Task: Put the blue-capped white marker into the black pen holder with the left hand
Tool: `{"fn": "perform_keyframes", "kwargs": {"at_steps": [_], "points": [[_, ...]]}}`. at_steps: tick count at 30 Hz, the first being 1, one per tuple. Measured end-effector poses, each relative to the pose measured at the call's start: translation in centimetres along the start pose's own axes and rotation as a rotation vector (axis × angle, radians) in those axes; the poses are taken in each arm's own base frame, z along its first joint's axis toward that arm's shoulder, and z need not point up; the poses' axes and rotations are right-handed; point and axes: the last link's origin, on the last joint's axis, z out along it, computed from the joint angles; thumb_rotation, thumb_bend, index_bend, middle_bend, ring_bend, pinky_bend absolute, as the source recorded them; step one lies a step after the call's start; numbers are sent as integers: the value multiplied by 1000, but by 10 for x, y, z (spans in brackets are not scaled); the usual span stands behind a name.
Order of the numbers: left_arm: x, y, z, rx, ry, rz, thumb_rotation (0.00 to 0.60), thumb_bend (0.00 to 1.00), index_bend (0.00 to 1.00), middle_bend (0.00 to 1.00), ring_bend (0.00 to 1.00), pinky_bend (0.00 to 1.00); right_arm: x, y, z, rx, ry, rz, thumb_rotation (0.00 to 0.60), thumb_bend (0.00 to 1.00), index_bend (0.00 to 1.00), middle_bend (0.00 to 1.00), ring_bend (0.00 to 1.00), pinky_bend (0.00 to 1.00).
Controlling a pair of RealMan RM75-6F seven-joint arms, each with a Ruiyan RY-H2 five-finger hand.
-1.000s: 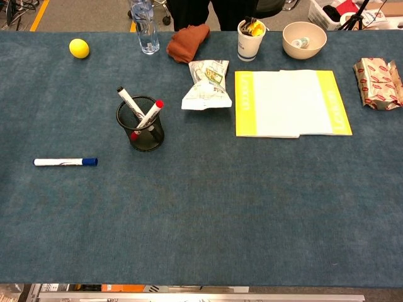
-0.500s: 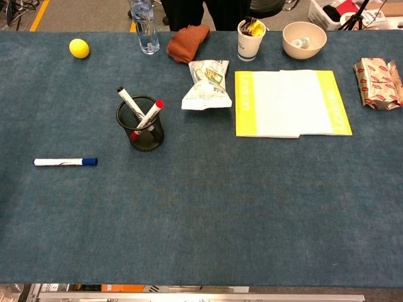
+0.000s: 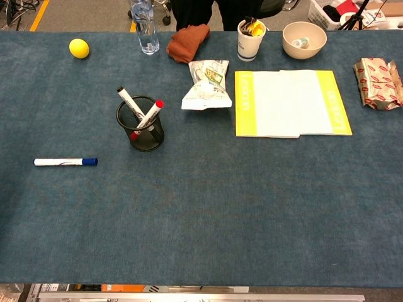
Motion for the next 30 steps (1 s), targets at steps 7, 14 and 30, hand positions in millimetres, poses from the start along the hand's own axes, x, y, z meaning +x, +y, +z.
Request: {"fn": "perform_keyframes", "kwargs": {"at_steps": [7, 14, 30], "points": [[-5, 10, 10, 7, -28, -25, 600, 14, 218, 0, 0, 0, 1, 0, -2, -4, 1, -2, 600, 122, 333, 333, 296, 427], [-11, 22, 19, 33, -61, -49, 600, 15, 233, 0, 0, 0, 3, 1, -1, -6, 4, 6, 600, 122, 333, 337, 296, 427], [-40, 56, 36, 11, -149, 21, 600, 19, 269, 0, 0, 0, 9, 3, -3, -7, 15, 18, 600, 123, 333, 344, 296, 427]]}}
